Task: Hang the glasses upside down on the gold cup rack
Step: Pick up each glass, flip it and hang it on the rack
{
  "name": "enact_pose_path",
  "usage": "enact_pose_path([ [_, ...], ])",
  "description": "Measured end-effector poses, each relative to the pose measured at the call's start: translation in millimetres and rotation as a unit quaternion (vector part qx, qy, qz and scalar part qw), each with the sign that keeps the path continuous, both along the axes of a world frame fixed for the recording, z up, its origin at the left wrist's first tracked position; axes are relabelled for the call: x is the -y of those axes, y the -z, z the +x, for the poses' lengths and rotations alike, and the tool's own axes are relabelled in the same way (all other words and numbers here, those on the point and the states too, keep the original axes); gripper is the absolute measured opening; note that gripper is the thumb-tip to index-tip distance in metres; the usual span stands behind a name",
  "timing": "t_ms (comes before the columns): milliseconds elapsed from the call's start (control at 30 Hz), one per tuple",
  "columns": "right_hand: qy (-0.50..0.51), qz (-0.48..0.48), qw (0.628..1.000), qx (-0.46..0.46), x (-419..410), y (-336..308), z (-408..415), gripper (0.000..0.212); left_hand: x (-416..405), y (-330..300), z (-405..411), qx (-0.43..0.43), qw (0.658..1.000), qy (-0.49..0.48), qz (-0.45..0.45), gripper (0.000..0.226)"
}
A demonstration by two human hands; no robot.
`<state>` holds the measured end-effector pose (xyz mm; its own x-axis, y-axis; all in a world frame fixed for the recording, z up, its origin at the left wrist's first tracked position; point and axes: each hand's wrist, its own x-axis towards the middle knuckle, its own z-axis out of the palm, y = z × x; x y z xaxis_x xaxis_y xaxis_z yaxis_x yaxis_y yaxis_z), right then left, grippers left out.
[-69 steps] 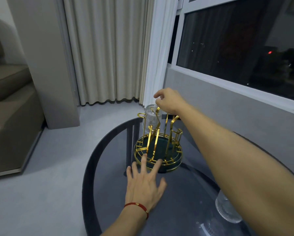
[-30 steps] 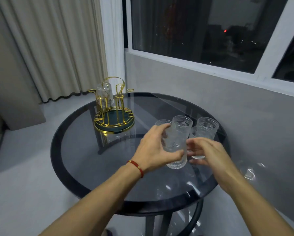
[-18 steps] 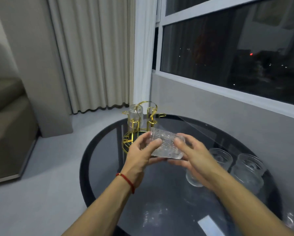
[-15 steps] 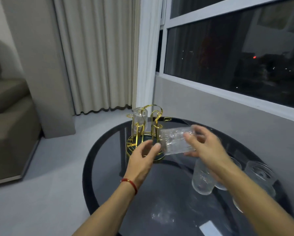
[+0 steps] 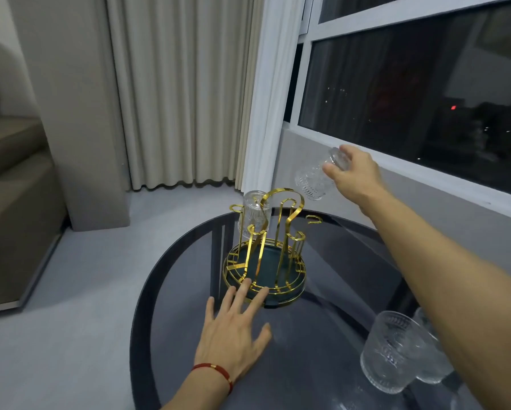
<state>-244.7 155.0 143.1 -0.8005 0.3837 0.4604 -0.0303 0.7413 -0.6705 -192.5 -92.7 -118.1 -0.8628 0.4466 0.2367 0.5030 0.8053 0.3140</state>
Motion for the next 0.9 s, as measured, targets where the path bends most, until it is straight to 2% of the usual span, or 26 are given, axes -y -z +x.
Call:
enact_pose_path([
  [100, -0.047, 0.037, 0.997, 0.053, 1, 6, -28, 0.067, 1, 0, 0, -0.006, 1.000, -0.002, 0.000, 0.070],
  [333, -0.141, 0.031, 0.979, 0.146, -2, 29, -66, 0.054, 0, -2, 0, 0.002, 1.000, 0.003, -0.006, 0.071],
  [533, -0.170, -0.092, 0.960, 0.200, -9, 31, -78, 0.031, 1, -3, 0, -0.003, 1.000, 0.006, 0.003, 0.072],
  [633, -0.178, -0.129, 0.946, 0.239, -14, 32, -81, 0.030, 1, -4, 0, -0.004, 1.000, 0.007, 0.000, 0.072],
  [800, -0.193, -0.091, 0.940, 0.266, -13, 39, -82, 0.046, 1, -5, 1, -0.004, 1.000, 0.005, 0.000, 0.072],
  [900, -0.199, -0.094, 0.938, 0.269, -12, 45, -79, 0.042, 1, -5, 1, -0.001, 1.000, 0.002, -0.003, 0.071],
])
